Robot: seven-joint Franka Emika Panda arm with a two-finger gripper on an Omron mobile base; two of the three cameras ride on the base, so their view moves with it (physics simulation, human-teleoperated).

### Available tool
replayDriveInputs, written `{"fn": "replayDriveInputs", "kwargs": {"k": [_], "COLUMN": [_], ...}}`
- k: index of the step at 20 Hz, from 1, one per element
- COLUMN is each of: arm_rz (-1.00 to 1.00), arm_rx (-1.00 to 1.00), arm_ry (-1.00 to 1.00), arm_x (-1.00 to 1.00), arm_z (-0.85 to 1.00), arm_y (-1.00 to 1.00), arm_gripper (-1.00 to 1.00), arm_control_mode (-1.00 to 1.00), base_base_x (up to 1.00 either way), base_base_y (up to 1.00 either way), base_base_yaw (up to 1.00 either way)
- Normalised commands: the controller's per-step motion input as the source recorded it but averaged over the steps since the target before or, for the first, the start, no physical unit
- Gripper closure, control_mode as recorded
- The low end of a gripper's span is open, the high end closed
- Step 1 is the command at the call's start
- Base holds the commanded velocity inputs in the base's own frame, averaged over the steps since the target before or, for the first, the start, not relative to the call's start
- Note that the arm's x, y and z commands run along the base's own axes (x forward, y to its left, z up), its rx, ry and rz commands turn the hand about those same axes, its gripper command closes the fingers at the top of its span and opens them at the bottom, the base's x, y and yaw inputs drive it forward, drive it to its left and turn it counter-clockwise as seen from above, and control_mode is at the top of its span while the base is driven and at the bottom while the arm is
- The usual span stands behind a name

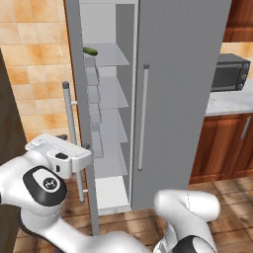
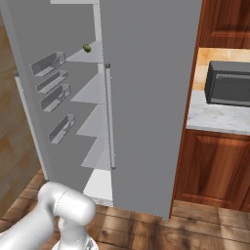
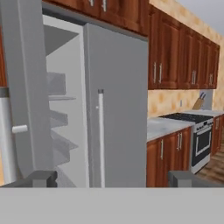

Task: Pick up the frozen fish from the freezer, place it on any shelf in the fridge, and close the fridge and freezer doors when done.

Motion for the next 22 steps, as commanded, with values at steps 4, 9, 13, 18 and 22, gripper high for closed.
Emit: {"fn": "replayDriveInputs", "kwargs": {"k": [4,9,13,18,22], "arm_rz": [0.00,0.00,0.00,0.00,-0.04], "arm_rx": [-0.03,0.00,0.00,0.00,0.00], "arm_ry": [0.05,0.01,0.01,0.00,0.01], "arm_x": [0.59,0.61,0.51,0.46,0.39], "arm_z": [-0.34,-0.27,-0.16,-0.16,-0.19], "arm_y": [0.00,0.00,0.00,0.07,0.37], "arm_gripper": [-1.00,-1.00,-1.00,-1.00,-1.00], "arm_control_mode": [-1.00,-1.00,-1.00,-1.00,-1.00], "base_base_x": [0.00,0.00,0.00,0.00,0.00], "base_base_y": [0.00,0.00,0.00,0.00,0.00], "base_base_yaw": [0.00,0.00,0.00,0.00,0.00]}}
